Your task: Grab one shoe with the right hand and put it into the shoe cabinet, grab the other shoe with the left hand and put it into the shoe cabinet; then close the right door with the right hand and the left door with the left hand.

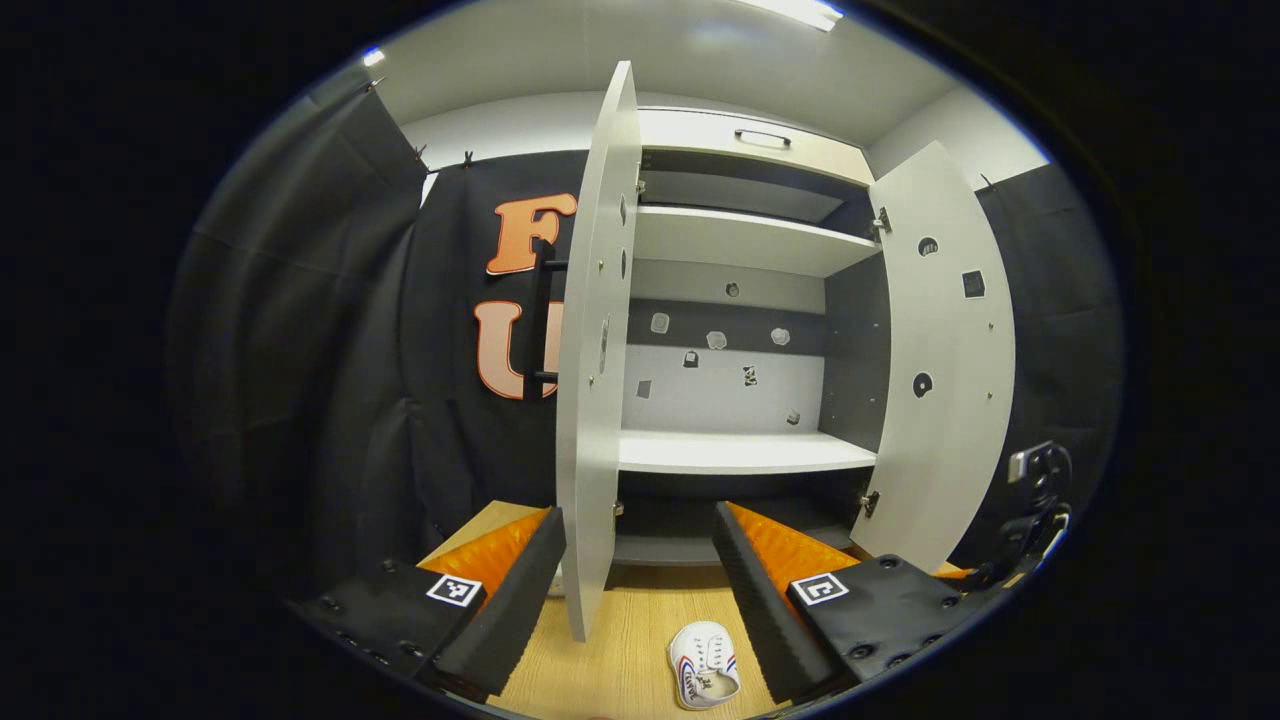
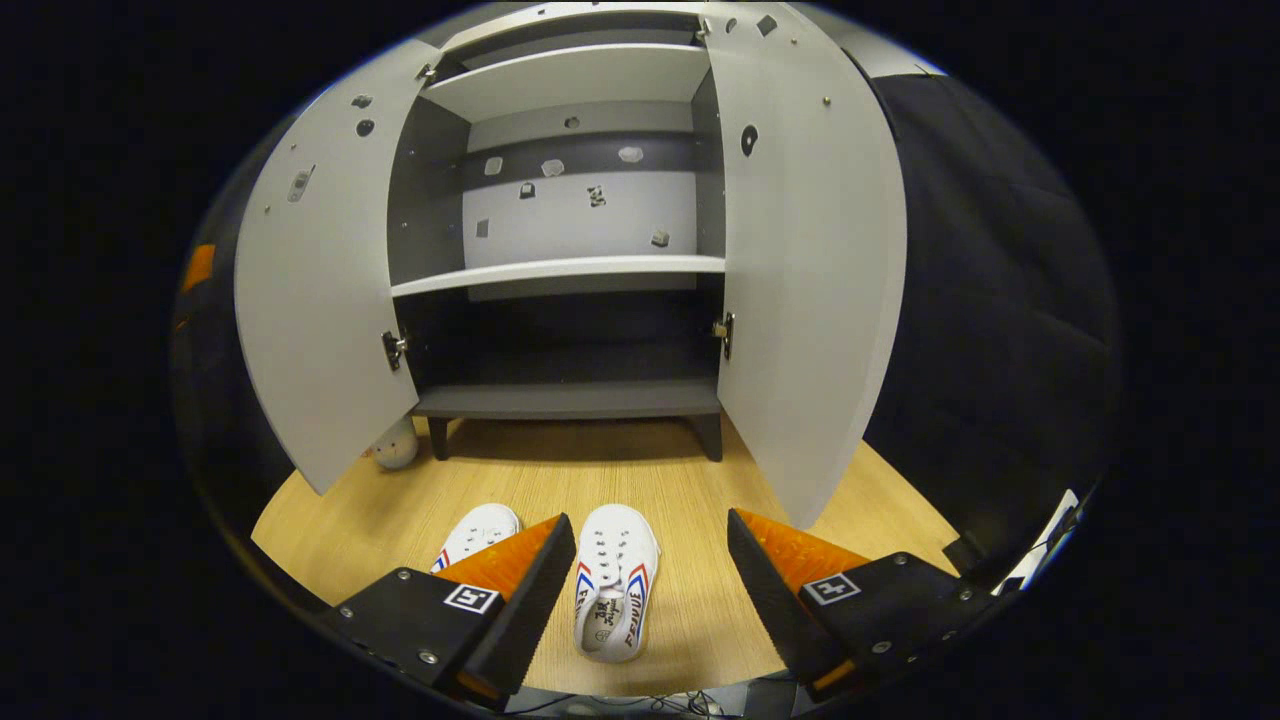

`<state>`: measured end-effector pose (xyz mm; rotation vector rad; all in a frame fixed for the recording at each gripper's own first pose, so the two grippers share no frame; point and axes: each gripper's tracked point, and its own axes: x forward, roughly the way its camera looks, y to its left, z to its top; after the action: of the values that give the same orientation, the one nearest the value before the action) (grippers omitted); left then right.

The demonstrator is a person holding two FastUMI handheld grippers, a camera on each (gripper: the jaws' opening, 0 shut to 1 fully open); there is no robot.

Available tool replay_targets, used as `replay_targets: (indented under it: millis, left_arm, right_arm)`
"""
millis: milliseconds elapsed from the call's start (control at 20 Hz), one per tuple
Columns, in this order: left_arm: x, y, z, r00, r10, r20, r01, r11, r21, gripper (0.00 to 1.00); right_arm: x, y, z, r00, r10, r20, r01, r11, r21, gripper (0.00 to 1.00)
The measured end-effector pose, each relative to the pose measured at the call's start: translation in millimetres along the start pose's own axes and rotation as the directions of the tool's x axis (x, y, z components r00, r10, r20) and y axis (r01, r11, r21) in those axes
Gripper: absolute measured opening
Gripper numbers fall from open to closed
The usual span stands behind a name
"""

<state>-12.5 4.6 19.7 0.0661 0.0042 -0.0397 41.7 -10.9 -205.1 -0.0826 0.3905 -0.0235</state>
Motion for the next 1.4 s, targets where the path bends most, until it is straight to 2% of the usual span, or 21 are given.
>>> replay_targets:
  millis: [250, 450, 650, 750, 850, 950, 1000, 1050, 1150, 1200, 1300, 1400]
  left_arm:
    - [-7, 12, -4, 0.999, 0.029, -0.015, -0.029, 1.000, 0.008, 0.96]
    - [-10, 23, -11, 0.998, 0.054, -0.033, -0.054, 0.998, 0.010, 0.96]
    - [-13, 34, -16, 0.996, 0.078, -0.048, -0.077, 0.997, 0.020, 0.96]
    - [-13, 38, -19, 0.995, 0.084, -0.057, -0.083, 0.996, 0.025, 0.99]
    - [-13, 41, -23, 0.994, 0.090, -0.064, -0.089, 0.996, 0.028, 0.99]
    - [-12, 42, -25, 0.993, 0.095, -0.068, -0.093, 0.995, 0.030, 0.96]
    - [-13, 43, -25, 0.993, 0.097, -0.068, -0.095, 0.995, 0.031, 0.96]
    - [-13, 43, -24, 0.993, 0.096, -0.070, -0.094, 0.995, 0.031, 0.96]
    - [-13, 42, -27, 0.993, 0.094, -0.072, -0.092, 0.995, 0.029, 0.96]
    - [-13, 41, -27, 0.993, 0.090, -0.074, -0.089, 0.996, 0.028, 0.96]
    - [-13, 40, -28, 0.993, 0.087, -0.074, -0.085, 0.996, 0.031, 0.96]
    - [-12, 38, -27, 0.994, 0.079, -0.069, -0.077, 0.997, 0.025, 0.96]
  right_arm:
    - [35, 1, -62, 0.991, 0.003, -0.135, -0.006, 1.000, -0.020, 0.94]
    - [61, 0, -101, 0.975, -0.007, -0.222, 0.000, 1.000, -0.030, 0.82]
    - [76, 4, -130, 0.952, 0.008, -0.305, -0.003, 1.000, 0.019, 0.69]
    - [81, 4, -136, 0.947, 0.009, -0.322, 0.002, 0.999, 0.034, 0.62]
    - [84, 6, -140, 0.939, 0.015, -0.344, 0.007, 0.998, 0.063, 0.47]
    - [87, 6, -144, 0.934, 0.018, -0.357, 0.009, 0.997, 0.074, 0.45]
    - [88, 7, -145, 0.931, 0.015, -0.364, 0.013, 0.997, 0.076, 0.32]
    - [89, 6, -143, 0.933, 0.006, -0.360, 0.022, 0.997, 0.073, 0.33]
    - [88, 2, -143, 0.934, -0.022, -0.358, 0.050, 0.996, 0.068, 0.24]
    - [87, -1, -135, 0.938, -0.039, -0.345, 0.073, 0.994, 0.084, 0.12]
    - [80, -7, -123, 0.938, -0.056, -0.343, 0.093, 0.992, 0.090, 0.01]
    - [72, -7, -106, 0.946, -0.054, -0.319, 0.086, 0.993, 0.086, 0.01]
